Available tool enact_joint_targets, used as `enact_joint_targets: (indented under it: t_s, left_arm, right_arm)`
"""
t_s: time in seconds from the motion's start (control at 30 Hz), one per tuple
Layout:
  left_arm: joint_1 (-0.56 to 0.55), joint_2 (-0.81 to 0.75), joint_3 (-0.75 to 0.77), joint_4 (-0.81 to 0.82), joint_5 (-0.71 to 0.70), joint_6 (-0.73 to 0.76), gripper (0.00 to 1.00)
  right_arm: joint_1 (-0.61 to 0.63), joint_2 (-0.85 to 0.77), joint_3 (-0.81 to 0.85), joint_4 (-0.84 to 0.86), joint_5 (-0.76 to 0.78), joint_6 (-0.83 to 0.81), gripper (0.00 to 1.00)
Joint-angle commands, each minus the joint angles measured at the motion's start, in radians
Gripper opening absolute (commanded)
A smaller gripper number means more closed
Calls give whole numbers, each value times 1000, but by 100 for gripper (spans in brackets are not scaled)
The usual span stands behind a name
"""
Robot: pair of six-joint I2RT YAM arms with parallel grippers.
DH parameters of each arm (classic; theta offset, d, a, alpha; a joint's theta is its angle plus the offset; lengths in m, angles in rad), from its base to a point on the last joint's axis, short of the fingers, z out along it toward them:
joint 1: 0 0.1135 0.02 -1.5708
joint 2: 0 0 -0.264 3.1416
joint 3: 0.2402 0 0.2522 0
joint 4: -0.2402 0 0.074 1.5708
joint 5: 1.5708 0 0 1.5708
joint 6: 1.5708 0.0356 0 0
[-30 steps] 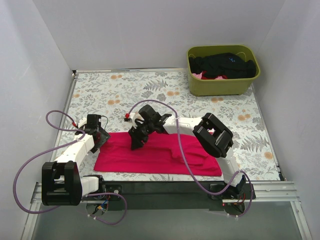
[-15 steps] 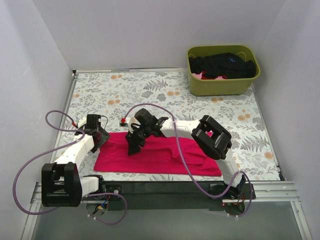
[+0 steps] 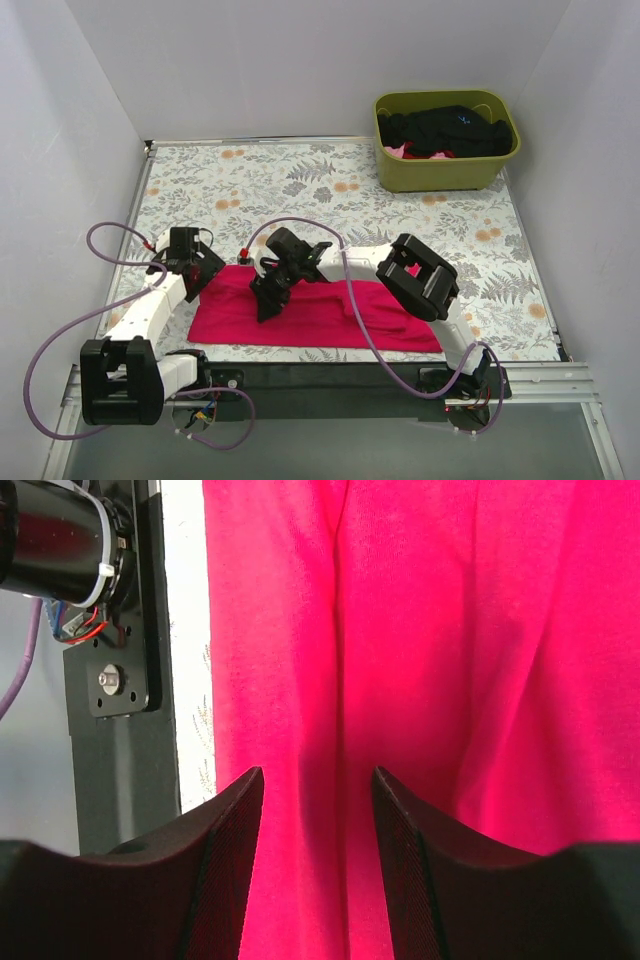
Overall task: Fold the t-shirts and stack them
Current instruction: Fold the tshirt
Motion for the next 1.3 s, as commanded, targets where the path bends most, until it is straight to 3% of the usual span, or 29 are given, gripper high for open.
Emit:
enact_joint_targets:
  t_s: [0.0, 0.3, 0.7, 0.83, 0.93, 1.1, 1.27]
  left_arm:
    - [5, 46, 27, -7, 47, -20, 71]
    - [7, 109, 59, -147, -7, -74, 55]
    - [7, 108, 73, -291, -31, -135, 51]
    - [7, 106, 79, -328, -47, -169, 41]
    - [7, 88, 87, -346, -76, -189, 40]
    - [7, 54, 181, -382, -114, -169, 49]
    - [7, 42, 243, -337, -39, -95, 54]
  right_arm:
    - [11, -3, -4, 13, -23, -11, 47]
    - [15, -98, -50, 16, 21, -34, 47]
    - [-4, -233, -157, 70, 112, -57, 47]
    - [-19, -267, -200, 111, 121, -44, 47]
    - [-33, -281, -227, 127, 114, -35, 47]
    - [-51, -291, -234, 139, 117, -24, 47]
    - [-88, -272, -217, 136, 147, 5, 45]
